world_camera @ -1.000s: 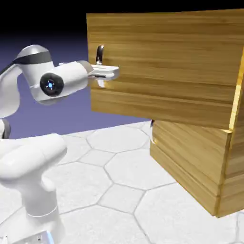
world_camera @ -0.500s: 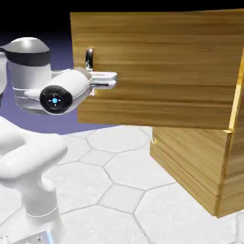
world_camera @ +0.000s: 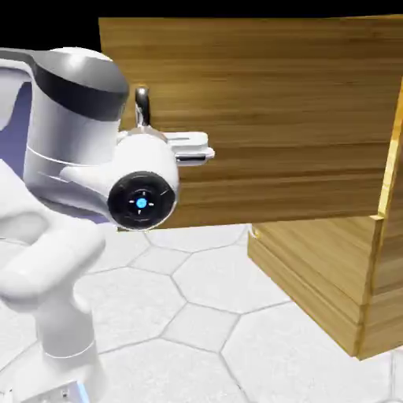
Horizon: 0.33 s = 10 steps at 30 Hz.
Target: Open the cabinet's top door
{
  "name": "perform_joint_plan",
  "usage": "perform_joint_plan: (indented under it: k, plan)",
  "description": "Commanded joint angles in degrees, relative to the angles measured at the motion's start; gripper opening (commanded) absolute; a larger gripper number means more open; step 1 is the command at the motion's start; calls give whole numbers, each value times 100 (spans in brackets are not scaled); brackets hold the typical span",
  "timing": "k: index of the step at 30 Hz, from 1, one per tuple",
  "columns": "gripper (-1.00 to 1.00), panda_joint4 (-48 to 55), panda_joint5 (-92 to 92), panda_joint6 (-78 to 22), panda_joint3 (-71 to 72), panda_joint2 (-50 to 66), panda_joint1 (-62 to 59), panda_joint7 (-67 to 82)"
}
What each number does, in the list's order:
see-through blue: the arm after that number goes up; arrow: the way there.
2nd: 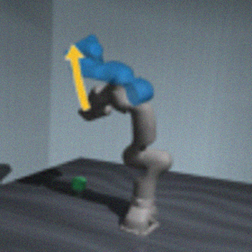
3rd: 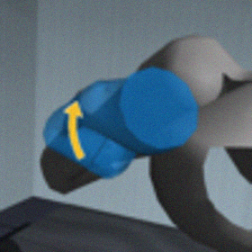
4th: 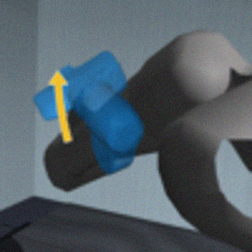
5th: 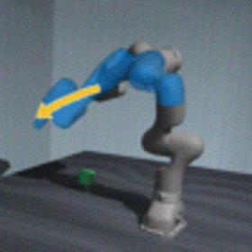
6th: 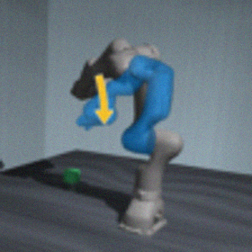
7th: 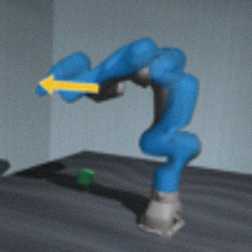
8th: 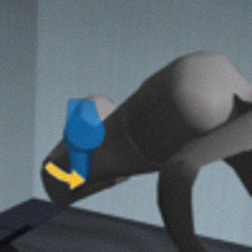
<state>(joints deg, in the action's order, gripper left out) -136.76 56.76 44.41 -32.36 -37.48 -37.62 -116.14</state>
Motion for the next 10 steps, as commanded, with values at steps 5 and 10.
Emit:
perform_joint_plan:
  k: [5,10]
  plan:
    - [-100,982,-412,-747,-646,1039,584,587]
    - [-100,1967,-722,-1545,-1234,2079,1049,1287]
